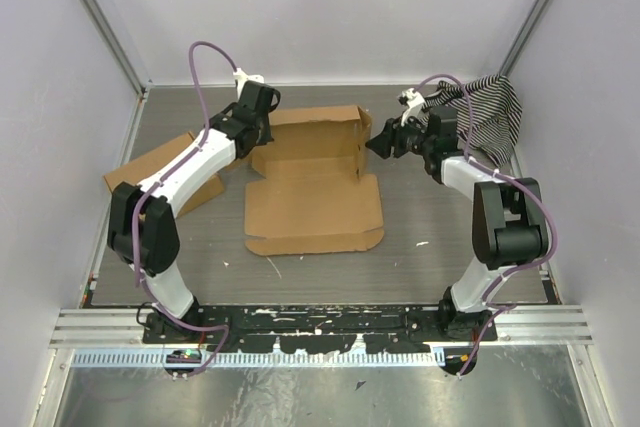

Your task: Fold the paper box

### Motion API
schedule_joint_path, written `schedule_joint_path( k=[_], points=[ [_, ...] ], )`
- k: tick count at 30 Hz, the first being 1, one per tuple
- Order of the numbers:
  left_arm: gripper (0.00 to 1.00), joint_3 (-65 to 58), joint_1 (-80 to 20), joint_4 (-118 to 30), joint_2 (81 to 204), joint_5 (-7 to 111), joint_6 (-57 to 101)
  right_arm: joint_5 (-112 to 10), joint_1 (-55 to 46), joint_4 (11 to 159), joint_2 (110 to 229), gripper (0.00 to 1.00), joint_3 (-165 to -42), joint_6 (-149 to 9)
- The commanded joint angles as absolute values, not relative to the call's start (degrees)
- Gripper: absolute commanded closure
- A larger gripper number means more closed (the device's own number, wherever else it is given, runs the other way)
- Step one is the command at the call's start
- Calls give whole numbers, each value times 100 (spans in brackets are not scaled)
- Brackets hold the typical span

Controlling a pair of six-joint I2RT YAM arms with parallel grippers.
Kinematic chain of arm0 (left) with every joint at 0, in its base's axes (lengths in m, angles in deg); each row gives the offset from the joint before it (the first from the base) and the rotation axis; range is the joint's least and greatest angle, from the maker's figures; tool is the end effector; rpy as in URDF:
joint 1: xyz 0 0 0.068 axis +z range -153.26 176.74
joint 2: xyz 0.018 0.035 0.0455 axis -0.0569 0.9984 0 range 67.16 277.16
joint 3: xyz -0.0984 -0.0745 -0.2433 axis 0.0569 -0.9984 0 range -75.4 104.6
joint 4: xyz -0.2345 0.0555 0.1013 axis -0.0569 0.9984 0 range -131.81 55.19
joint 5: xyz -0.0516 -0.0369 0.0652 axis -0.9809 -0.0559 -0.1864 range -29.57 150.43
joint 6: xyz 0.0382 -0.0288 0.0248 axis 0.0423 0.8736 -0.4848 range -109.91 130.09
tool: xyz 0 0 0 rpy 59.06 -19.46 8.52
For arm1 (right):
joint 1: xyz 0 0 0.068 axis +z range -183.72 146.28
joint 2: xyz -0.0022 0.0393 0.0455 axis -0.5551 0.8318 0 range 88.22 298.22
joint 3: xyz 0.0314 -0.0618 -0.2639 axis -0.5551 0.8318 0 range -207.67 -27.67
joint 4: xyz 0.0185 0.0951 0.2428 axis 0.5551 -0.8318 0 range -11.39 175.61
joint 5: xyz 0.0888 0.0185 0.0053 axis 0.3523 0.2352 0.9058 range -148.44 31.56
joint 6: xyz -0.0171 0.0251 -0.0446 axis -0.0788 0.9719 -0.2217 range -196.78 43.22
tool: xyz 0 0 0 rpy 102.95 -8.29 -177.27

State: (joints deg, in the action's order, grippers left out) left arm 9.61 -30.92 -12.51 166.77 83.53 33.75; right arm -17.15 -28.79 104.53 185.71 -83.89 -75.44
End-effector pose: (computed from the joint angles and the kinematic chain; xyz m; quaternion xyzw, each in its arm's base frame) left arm 0.3547 -0.1701 0.2961 -0.0469 0.9037 -0.0001 0.4255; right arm 0.3678 0.0553 0.2204 -0.2205 0.7708 0.3210 0.5041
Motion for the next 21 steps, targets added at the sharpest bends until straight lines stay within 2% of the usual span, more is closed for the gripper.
schedule_joint_path(
  k=[1, 7, 21],
  points=[
    [100, 1100, -3095, -1258, 16804, 8398, 3350, -1428, -2684, 10882, 18555, 47, -8604, -7841],
    [100, 1129, -3095, -1247, 16856, 8357, 3358, -1651, -2419, 10705, 18812, 47, -8878, -8026],
    [100, 1122, -3095, -1360, 16859, 8203, 3297, -2523, -1976, 11484, 19064, 46, -8892, -7823]
  ],
)
